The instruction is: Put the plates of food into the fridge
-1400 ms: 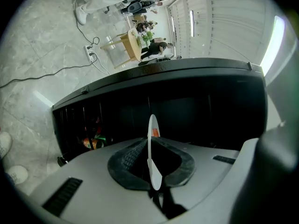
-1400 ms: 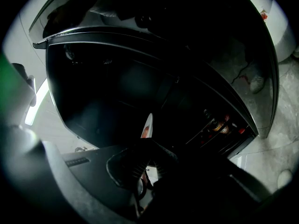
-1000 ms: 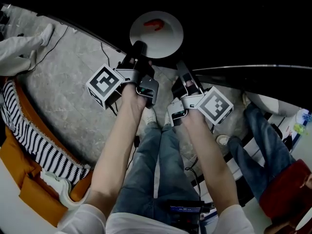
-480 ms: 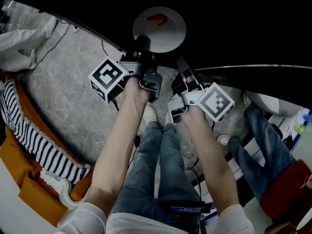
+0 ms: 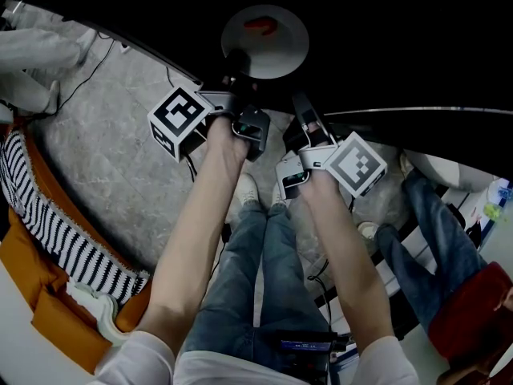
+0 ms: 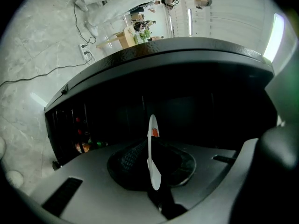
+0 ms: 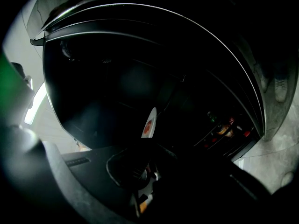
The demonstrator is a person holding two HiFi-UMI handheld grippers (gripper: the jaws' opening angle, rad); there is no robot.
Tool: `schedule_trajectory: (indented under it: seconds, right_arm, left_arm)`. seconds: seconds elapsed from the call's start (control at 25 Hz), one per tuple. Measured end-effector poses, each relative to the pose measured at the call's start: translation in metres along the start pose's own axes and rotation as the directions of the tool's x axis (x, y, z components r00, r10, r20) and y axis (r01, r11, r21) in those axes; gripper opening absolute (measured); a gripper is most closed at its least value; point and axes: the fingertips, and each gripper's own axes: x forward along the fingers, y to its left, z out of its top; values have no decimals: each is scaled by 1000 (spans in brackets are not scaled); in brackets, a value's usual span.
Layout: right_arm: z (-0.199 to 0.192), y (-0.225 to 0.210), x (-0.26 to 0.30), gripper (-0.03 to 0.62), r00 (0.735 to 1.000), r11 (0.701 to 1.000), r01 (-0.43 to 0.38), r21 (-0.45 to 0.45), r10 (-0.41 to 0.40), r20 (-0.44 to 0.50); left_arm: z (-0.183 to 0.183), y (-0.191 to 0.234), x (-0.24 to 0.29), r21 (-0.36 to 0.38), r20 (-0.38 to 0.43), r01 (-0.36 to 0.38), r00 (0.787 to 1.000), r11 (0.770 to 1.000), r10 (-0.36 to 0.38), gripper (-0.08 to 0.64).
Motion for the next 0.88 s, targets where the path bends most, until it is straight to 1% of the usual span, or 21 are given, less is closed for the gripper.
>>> schedule_trajectory:
  seconds: [0.36,0.52,0.72,0.88]
  right_arm:
    - [-1,-1,7,9,1000,1000,7,-10,-7,4]
    - [-3,2,11,9,1000,1000,-2,-19,2,-7]
    - [-8,8,17,9,999,999,-26,-29,25,-46]
    - [-12,10,20,9,996,999,-40,-15,39,-86]
  left_arm:
    - [6,-1,9,-3,-1,-3,1000,1000,3,18]
    - [5,-3,14,6,-9,2,1000,1000,-2,18]
    - [4,-6,16,11,-21,13,1000,1000,-12,18]
    - [3,-9,17,14,-31,21,999,1000,-21,18]
